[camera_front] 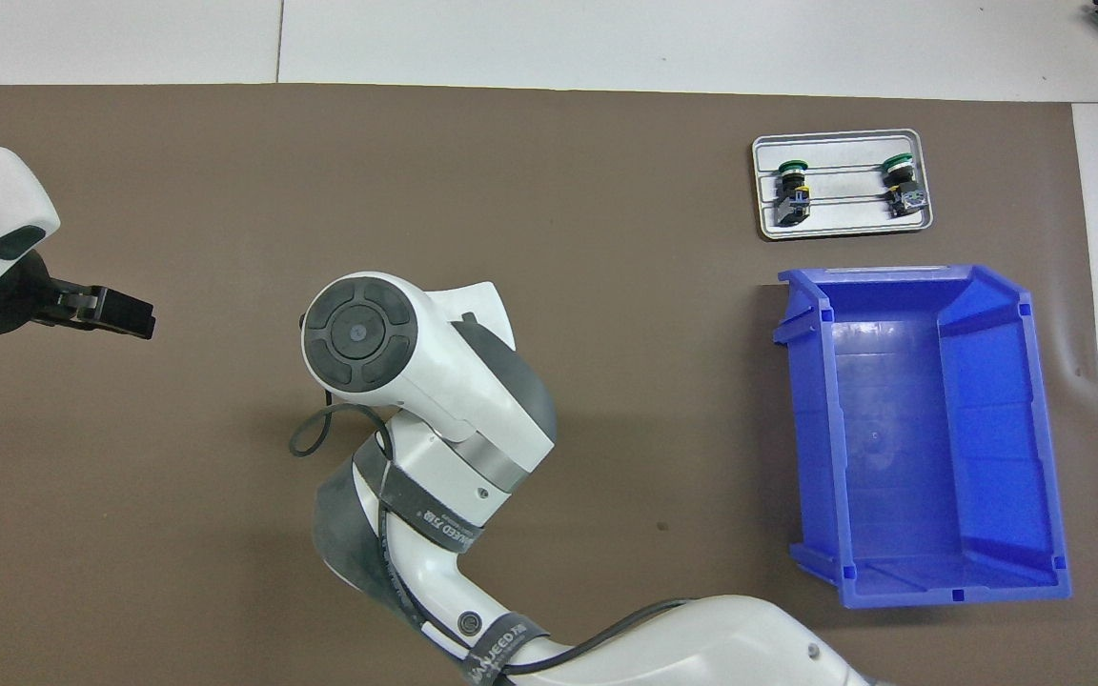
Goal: Place and press button with both arms
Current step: 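Lower the right gripper onto the green button and grasp it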
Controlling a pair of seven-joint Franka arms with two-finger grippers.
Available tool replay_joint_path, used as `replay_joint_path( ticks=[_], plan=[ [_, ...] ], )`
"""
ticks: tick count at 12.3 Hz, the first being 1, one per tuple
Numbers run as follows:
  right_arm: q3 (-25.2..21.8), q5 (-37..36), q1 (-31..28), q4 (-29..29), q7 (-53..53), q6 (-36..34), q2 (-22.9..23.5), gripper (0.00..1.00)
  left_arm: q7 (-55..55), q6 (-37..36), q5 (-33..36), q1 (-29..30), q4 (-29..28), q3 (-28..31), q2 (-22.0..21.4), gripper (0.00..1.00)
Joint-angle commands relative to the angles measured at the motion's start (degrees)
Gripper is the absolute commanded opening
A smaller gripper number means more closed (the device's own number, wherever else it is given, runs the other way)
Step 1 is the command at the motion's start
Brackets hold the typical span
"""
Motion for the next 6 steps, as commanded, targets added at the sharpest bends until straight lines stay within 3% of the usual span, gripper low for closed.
replay_joint_path(
  ticks=[1, 6],
  plan=[
    [-0.47, -0.88, 1.24, 7.92, 3.51, 1.29, 6.7, 0.95, -0.37, -0.21, 0.14, 0.06, -1.92, 0.11, -2.14, 1.0],
    [-0.56, -1.58, 4.5, 7.86, 4.85, 5.94, 10.58, 0.95, -0.45, -4.25, 1.38, 0.33, 0.9, 0.11, -2.05, 1.0]
  ],
)
